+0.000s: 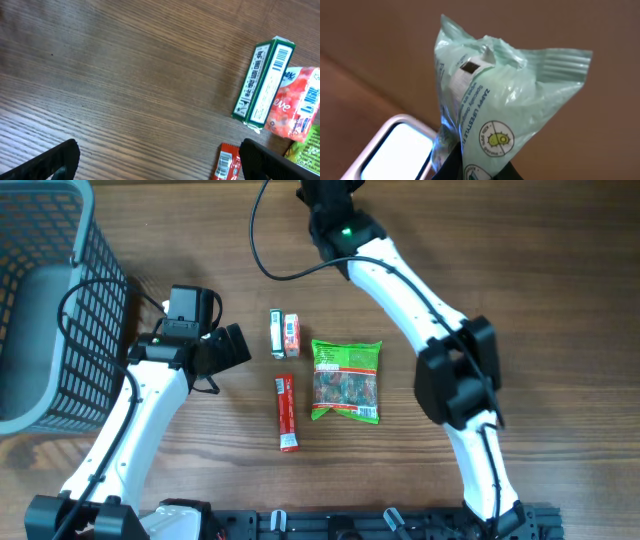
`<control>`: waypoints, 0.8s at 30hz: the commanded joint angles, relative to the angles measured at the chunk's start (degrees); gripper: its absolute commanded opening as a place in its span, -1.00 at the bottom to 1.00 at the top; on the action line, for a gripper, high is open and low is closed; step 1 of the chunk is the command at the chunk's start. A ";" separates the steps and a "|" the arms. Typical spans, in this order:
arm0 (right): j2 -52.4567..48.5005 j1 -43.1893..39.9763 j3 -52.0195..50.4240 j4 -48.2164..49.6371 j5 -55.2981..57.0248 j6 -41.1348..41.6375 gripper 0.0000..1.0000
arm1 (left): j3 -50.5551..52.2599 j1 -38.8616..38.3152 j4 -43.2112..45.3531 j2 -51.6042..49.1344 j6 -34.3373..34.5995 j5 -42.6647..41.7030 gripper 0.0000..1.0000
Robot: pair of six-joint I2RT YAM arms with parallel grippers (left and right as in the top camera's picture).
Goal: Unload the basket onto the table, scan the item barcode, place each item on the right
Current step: 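Lift the pale green packet and hold it over the barcode scanner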
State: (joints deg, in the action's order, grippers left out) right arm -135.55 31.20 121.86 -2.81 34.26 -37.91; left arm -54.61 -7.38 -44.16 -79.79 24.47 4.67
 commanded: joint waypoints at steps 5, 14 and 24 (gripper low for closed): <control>-9.29 0.13 1.14 15.82 7.82 -6.38 -0.91 | -0.94 0.20 -0.02 0.68 -0.28 0.57 1.00; -13.51 0.13 1.14 16.68 9.66 4.13 -0.91 | -0.94 0.20 -0.02 0.68 -0.28 0.57 1.00; -13.51 0.13 1.14 23.85 16.28 6.38 -0.91 | -0.94 0.20 -0.02 0.68 -0.28 0.57 1.00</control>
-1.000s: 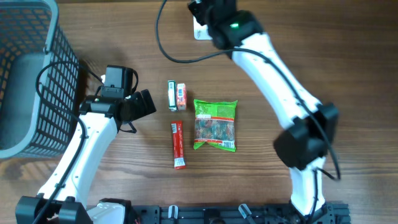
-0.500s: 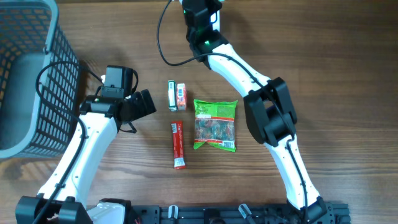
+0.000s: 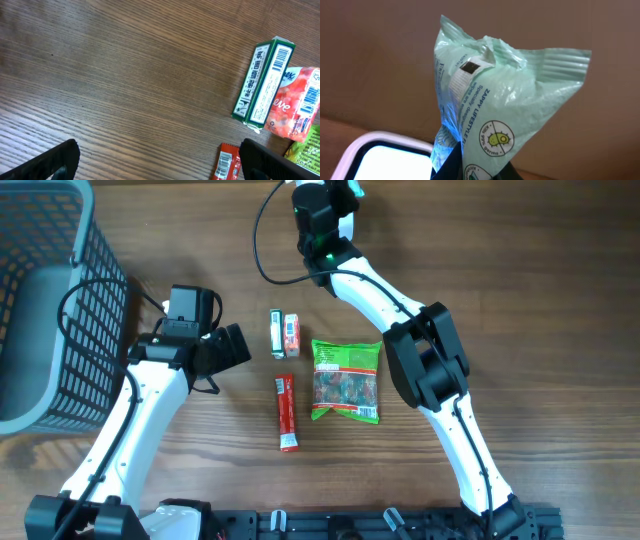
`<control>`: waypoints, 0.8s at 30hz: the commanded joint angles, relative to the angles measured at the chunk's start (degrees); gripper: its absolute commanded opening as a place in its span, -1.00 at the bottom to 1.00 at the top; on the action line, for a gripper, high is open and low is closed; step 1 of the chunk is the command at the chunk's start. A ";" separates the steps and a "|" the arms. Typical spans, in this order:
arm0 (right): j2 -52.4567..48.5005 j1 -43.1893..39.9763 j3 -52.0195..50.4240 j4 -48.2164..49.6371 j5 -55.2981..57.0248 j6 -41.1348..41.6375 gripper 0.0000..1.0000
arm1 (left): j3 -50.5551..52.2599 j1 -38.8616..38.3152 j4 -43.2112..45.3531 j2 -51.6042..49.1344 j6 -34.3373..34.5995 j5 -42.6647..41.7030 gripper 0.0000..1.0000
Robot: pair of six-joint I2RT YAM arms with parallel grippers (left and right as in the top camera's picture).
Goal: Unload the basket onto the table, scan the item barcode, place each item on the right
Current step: 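Lift the pale green packet and hold it over the barcode scanner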
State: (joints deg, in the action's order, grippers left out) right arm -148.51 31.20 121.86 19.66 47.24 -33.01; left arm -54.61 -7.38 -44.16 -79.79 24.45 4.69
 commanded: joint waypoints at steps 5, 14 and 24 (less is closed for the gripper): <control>-0.55 0.35 1.14 -3.39 2.19 8.52 -0.90 | -0.94 0.20 -0.02 0.68 -0.26 0.55 1.00; -0.55 0.50 1.14 -12.11 -0.20 15.41 -0.89 | -0.94 0.20 -0.02 0.68 -0.26 0.55 1.00; 0.83 0.33 1.14 -4.68 5.99 12.17 -0.92 | -0.94 0.20 -0.02 0.68 -0.26 0.55 1.00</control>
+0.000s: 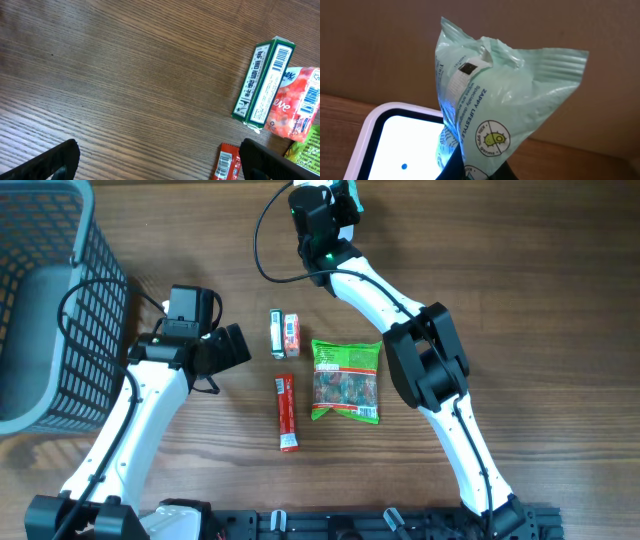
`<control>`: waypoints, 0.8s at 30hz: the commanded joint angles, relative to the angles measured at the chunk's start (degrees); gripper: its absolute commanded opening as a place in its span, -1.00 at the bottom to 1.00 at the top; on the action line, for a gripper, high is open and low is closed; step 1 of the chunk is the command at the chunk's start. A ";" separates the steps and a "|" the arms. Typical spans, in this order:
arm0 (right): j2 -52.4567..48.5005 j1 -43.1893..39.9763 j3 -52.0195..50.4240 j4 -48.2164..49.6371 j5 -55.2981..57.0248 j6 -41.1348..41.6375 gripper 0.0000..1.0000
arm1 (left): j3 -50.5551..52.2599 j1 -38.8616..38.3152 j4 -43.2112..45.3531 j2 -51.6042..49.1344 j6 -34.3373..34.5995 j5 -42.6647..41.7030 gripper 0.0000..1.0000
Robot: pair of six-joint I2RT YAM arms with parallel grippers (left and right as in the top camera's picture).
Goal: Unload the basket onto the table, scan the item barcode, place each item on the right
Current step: 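Lift the pale green packet and hold it over the barcode scanner, then carry the pale green packet right and place it on the table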
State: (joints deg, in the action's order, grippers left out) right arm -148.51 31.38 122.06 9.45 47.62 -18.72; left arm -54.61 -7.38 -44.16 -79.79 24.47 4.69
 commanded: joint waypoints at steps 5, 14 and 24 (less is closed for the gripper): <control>8.11 0.17 0.94 10.12 7.19 -16.46 -0.92 | -0.94 0.20 -0.02 0.68 -0.28 0.55 1.00; 32.85 -0.70 0.94 -38.91 -7.04 -0.22 -0.92 | -0.94 0.20 -0.02 0.68 -0.28 0.55 1.00; 42.38 -19.23 -1.64 -89.44 -41.81 13.09 -0.91 | -0.94 0.20 -0.02 0.68 -0.28 0.55 1.00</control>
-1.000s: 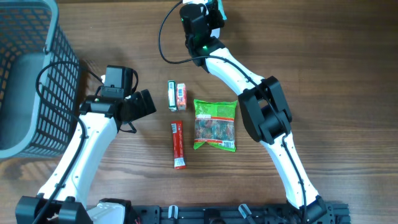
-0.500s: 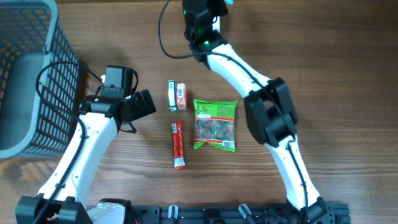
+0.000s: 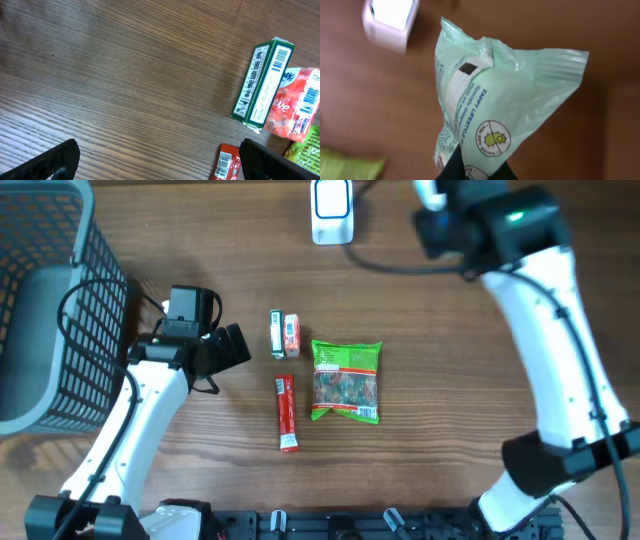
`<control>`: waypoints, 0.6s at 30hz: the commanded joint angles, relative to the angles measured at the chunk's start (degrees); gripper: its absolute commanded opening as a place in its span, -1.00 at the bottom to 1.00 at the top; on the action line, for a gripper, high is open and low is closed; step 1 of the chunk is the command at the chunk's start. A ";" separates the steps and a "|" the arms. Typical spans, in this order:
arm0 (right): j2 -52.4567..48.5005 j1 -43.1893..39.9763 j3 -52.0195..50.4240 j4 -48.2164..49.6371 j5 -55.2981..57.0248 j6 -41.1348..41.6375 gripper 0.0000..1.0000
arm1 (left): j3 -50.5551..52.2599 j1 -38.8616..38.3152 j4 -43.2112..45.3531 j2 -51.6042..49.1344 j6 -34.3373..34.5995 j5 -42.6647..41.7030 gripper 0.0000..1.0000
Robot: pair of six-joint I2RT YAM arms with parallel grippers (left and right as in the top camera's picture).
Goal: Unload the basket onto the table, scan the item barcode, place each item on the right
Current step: 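Carry the pale green packet right and place it on the table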
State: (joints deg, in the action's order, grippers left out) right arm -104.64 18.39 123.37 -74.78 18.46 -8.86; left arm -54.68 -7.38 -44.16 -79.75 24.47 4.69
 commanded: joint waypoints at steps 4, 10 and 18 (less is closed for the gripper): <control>-1.66 -14.64 -15.41 -4.46 -13.03 3.45 -0.92 | -0.87 0.20 -0.02 0.63 -0.28 0.55 1.00; -1.66 -23.17 -39.19 11.19 -14.27 -0.59 -0.91 | -0.87 0.20 -0.04 0.63 -0.28 0.55 1.00; -1.66 -26.40 -50.99 24.20 -10.38 -2.97 0.99 | -0.87 0.20 -0.02 0.63 -0.28 0.55 1.00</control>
State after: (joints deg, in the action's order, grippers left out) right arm -106.19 -7.73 72.79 -51.72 6.72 -10.61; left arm -54.68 -7.38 -44.21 -79.75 24.47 4.69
